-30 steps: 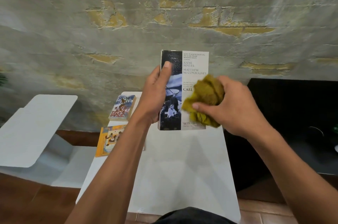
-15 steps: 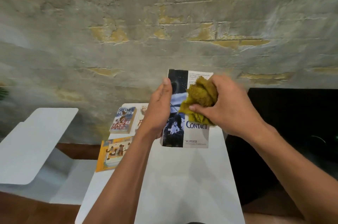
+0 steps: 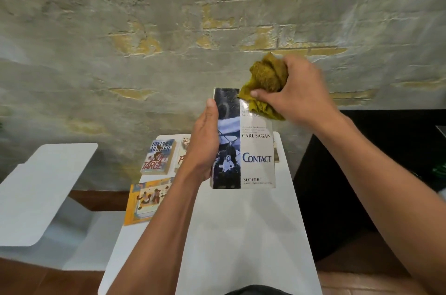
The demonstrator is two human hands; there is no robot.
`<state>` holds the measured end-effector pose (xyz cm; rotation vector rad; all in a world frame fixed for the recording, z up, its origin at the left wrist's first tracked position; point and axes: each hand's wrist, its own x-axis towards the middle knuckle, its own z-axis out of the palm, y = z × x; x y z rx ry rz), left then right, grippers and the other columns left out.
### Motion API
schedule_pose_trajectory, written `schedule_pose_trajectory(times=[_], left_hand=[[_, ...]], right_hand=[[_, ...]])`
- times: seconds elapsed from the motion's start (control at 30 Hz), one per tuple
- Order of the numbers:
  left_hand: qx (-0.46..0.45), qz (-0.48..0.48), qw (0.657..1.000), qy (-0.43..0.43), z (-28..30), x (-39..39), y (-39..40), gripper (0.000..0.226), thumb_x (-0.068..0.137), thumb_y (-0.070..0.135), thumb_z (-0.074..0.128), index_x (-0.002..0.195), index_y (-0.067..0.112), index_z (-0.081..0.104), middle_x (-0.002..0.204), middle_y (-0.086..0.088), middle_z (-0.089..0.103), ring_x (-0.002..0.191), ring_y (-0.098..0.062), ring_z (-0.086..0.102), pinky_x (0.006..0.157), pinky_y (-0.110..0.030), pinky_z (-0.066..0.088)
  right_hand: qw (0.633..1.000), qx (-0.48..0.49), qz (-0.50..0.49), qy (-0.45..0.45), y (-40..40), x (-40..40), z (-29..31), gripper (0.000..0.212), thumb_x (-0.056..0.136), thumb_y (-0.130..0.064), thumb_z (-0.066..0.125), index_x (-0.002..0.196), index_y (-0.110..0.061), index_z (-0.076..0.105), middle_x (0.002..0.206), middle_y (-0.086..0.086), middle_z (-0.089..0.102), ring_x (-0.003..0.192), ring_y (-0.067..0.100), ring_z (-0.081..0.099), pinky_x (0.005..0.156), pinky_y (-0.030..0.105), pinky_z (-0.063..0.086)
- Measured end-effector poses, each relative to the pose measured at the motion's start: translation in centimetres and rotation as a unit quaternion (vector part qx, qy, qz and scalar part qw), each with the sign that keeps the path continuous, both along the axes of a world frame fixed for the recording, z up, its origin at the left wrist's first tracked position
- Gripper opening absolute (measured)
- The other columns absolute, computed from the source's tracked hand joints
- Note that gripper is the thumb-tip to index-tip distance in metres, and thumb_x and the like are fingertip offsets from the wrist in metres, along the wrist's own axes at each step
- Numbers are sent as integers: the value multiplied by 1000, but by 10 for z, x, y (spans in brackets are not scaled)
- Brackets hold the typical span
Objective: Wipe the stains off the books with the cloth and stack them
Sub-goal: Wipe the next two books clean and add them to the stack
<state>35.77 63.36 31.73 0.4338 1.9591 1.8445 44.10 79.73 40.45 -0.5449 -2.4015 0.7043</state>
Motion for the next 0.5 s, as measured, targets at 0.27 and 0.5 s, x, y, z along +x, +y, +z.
schedule_pose_trajectory(times=[0.27,0.5], left_hand=[[74,46,996,9,21,-6,2,58,104,61,30,131,23,65,126,0,70,113,-15,68,96,-38,57],[103,62,993,-9,21,-22,8,81,87,83,38,137,24,61,131,-6,67,114,-29,68,92,-50,58]], right_hand=[[996,12,57,-68,-25,21,-2,51,69,-50,85,99,-20,57,93,-3,60,86,16,57,71,33,51],[996,25,61,-66,-50,51,-32,46,73,-49,83,89,-25,48,86,-16,45,80,5,45,61,11,31]])
